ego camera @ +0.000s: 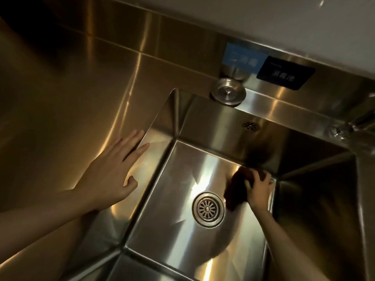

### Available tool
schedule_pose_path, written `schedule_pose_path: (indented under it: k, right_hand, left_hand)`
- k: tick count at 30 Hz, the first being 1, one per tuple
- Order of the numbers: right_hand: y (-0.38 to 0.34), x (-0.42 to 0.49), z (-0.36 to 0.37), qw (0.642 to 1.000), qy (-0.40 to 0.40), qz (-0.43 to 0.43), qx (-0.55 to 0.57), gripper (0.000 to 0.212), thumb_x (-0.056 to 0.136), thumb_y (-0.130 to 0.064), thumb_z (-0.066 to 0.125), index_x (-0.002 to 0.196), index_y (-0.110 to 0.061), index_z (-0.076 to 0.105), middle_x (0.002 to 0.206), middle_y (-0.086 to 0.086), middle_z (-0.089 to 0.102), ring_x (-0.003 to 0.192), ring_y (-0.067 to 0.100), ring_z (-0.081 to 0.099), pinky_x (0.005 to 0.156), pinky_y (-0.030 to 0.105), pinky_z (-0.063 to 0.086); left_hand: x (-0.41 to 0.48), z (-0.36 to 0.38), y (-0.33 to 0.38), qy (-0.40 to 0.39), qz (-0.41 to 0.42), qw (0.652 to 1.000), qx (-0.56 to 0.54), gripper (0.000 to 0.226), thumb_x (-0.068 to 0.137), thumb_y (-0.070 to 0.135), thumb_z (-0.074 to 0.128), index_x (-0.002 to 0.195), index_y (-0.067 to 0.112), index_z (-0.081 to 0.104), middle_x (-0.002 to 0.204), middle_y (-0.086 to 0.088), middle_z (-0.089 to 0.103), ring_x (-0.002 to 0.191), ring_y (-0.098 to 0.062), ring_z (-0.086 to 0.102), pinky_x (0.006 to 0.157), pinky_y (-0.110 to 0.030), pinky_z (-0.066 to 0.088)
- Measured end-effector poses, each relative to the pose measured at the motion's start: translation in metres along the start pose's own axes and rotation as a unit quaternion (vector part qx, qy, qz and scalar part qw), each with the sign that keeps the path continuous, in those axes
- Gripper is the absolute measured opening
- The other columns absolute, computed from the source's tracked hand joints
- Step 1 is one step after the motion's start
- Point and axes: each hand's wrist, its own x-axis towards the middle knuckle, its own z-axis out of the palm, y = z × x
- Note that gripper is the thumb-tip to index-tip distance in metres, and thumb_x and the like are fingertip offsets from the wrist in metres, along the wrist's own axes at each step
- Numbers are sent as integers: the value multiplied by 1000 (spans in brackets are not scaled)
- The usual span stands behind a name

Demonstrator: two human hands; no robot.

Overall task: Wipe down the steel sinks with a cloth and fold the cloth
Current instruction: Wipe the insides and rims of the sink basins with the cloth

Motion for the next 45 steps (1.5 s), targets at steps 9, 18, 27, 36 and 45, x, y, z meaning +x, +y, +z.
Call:
schedule_pose_path:
  k: [9,18,27,36,45]
  right_hand:
    - [-80,32,-27,940,290,-86,158,62,69,8,70,120,-23,55,133,-2,19,124,30,20,107,41,33]
    - [12,52,43,987,-47,96,-123,40,94,-19,48,132,-32,50,142,18,22,122,47,26,106,61,23]
    - [-69,49,74,960,-138,240,-42,77,82,-66,50,144,-26,29,155,16,4,136,54,0,102,72,16]
    - [-170,4,134,904,-255,-279,-200,61,78,-44,64,134,-26,45,152,2,19,139,44,3,106,70,13]
    - [-137,27,104,934,-275,-174,-147,97,75,-29,71,149,-27,9,157,2,5,139,43,5,109,62,17]
  left_hand:
    - [2,-2,0,-4,1,1000,-27,77,67,33,44,141,12,40,157,-6,15,145,-20,11,118,-30,5]
    - [1,-1,-2,5,1,1000,-17,72,70,30,42,140,13,44,157,-7,19,145,-20,16,117,-34,10]
    - [2,-4,3,-14,-12,1000,-6,73,69,33,45,139,13,45,156,-8,18,145,-21,13,118,-33,7]
    - [1,-3,2,0,-12,1000,-18,69,70,28,44,137,15,47,156,-8,19,145,-19,12,117,-37,11]
    - [1,-6,3,8,-16,999,-27,65,69,26,45,133,14,53,155,-8,22,145,-19,14,118,-34,9]
